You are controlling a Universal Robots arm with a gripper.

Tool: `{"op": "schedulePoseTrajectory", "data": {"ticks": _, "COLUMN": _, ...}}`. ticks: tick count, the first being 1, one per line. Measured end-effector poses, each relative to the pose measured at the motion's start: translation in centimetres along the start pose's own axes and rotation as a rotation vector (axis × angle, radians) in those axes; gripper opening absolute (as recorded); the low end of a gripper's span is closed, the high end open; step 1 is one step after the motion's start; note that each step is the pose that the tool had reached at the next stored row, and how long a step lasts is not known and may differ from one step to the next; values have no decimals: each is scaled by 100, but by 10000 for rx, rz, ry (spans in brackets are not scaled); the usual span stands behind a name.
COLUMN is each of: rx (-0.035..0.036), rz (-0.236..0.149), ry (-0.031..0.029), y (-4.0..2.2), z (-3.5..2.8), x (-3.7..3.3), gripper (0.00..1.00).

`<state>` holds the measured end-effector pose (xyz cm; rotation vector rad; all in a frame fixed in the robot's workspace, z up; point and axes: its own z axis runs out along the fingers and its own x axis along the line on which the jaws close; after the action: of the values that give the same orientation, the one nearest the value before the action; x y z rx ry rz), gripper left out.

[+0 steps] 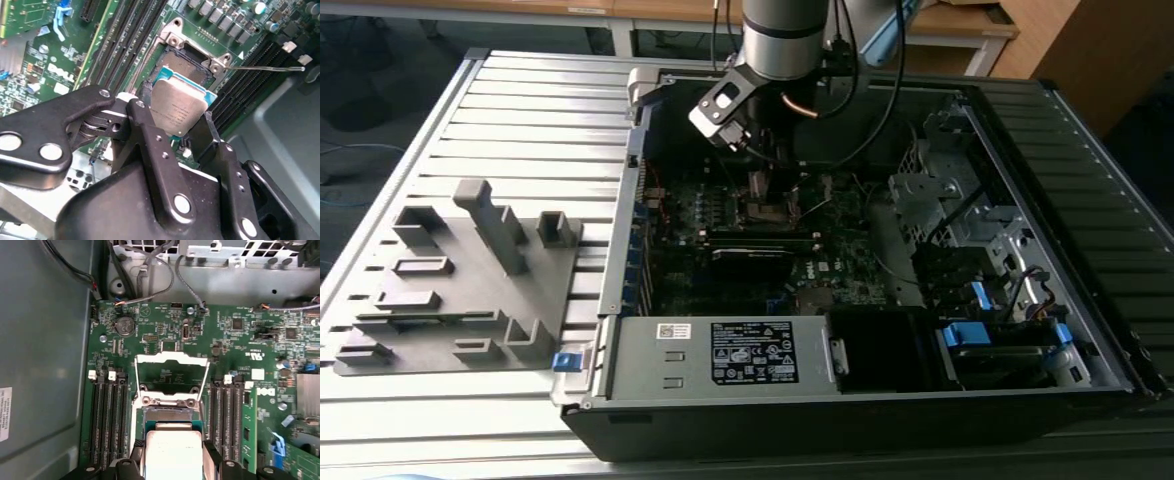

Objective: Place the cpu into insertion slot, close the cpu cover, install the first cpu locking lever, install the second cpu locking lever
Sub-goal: 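Place the cpu into insertion slot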

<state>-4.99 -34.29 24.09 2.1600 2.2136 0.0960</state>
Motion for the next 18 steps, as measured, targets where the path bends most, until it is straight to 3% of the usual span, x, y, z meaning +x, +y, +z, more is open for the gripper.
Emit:
{"op": "schedulePoseTrajectory", "data": {"ticks": 7, "rx": -166, "rz": -12, "ry": -6, "y": -22, "z": 85, "x": -1, "gripper": 54}}
{"op": "schedulePoseTrajectory", "data": {"ticks": 13, "rx": -180, "rz": -11, "ry": -9, "y": -100, "z": 128, "x": 0, "gripper": 54}}
{"op": "schedulePoseTrajectory", "data": {"ticks": 18, "rx": -181, "rz": 134, "ry": -21, "y": -105, "z": 172, "x": 0, "gripper": 54}}
